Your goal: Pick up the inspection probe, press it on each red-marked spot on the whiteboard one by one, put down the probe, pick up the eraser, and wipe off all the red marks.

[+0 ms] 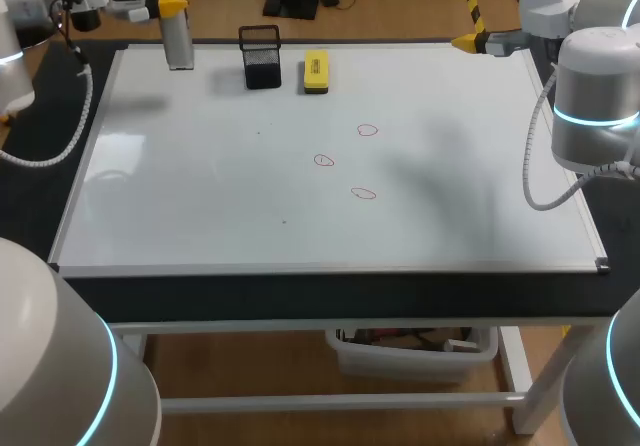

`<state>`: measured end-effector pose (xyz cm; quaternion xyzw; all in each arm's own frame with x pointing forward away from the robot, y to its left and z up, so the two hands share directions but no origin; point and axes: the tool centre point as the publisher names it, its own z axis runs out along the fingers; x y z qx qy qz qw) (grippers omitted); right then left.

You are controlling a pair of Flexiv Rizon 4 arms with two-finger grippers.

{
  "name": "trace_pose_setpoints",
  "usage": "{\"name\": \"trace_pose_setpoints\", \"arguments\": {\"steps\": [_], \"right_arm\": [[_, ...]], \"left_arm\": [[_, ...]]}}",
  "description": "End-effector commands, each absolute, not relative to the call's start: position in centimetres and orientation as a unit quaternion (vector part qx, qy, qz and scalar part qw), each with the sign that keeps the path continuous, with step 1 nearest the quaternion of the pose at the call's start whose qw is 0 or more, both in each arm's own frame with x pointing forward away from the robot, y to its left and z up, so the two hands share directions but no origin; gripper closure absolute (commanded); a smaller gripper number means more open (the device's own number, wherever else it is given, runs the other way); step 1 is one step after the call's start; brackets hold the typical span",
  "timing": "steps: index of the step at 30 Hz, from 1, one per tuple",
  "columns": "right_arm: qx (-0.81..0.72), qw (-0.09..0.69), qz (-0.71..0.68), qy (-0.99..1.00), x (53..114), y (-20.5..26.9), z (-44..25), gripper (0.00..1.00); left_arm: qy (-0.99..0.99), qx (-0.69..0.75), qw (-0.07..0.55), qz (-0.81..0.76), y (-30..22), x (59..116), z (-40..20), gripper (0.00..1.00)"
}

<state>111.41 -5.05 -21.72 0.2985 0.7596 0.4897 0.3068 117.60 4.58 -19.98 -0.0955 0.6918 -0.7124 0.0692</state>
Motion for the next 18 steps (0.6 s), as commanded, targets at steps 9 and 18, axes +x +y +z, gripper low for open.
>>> {"name": "trace_pose_setpoints", "arguments": {"steps": [9,18], "right_arm": [[0.169,0.233,0.497,0.818,112.9,-4.8,-22.1,0.0],[-0.023,0.08,0.417,0.905,115.0,-2.5,-24.9,0.0]], "left_arm": [[0.68,-0.183,0.156,-0.693,4.3,117.0,-19.6,1.0],[0.68,-0.183,0.156,-0.693,4.3,117.0,-19.6,1.0]]}}
